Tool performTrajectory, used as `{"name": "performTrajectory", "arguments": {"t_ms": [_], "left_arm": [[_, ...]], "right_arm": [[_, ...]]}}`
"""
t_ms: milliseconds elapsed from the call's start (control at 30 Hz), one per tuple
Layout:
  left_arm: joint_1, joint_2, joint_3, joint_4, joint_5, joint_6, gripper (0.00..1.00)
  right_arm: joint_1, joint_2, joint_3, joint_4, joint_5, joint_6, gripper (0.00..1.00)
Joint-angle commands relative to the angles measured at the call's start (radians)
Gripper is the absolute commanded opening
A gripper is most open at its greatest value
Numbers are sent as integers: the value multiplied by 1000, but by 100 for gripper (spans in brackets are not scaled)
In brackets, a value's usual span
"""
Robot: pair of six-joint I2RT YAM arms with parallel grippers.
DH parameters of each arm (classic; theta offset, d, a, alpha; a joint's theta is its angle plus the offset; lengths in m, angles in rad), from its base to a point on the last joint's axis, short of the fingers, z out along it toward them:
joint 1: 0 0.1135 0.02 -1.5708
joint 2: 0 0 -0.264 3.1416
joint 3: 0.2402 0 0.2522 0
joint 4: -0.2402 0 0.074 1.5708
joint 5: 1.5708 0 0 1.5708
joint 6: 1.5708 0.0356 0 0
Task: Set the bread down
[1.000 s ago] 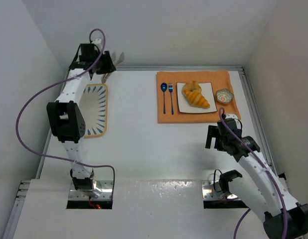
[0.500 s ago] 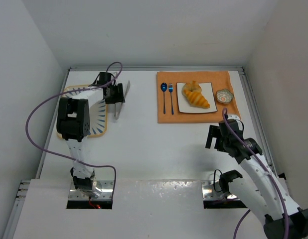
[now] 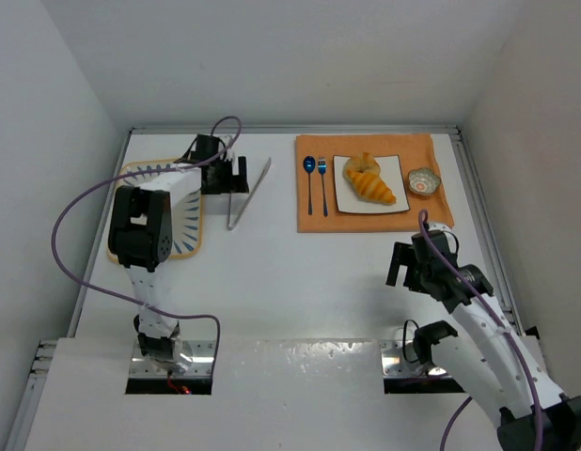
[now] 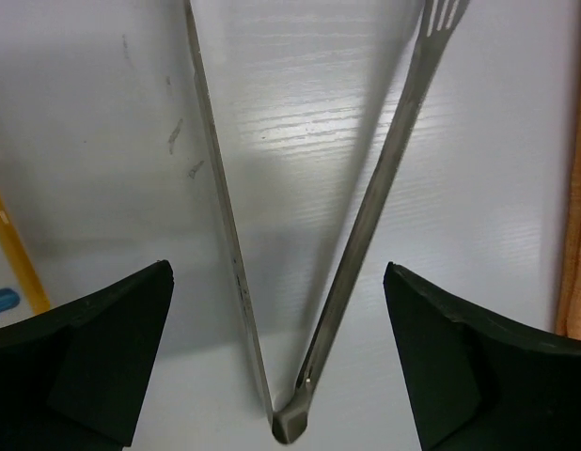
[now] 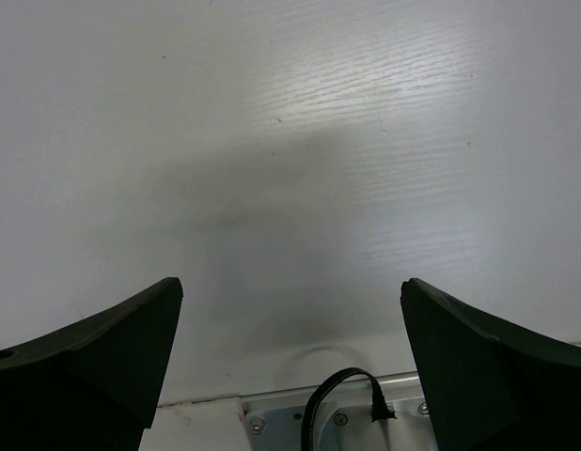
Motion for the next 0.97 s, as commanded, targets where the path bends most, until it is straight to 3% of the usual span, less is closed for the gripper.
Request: {"name": "performTrajectory", "arguments": {"t_ms": [0, 133, 333, 567, 700, 933], "left_arm": [[-5, -151, 49, -25, -11, 40, 100], [4, -240, 190, -168, -11, 124, 100], [205, -349, 213, -321, -11, 226, 100], [564, -525, -111, -346, -1, 270, 100], [697, -667, -293, -328, -1, 345, 100], [787, -780, -417, -352, 121, 376, 100]], "right_arm": [[-3, -23, -5, 13, -21, -1, 100], [-1, -2, -2, 39, -119, -47, 100], [-3, 46, 22, -69, -49, 88, 100], [0, 17, 45, -195, 11, 71, 100], [0, -52, 2, -200, -6, 68, 100], [-3, -143, -13, -155, -70, 27, 100]]}}
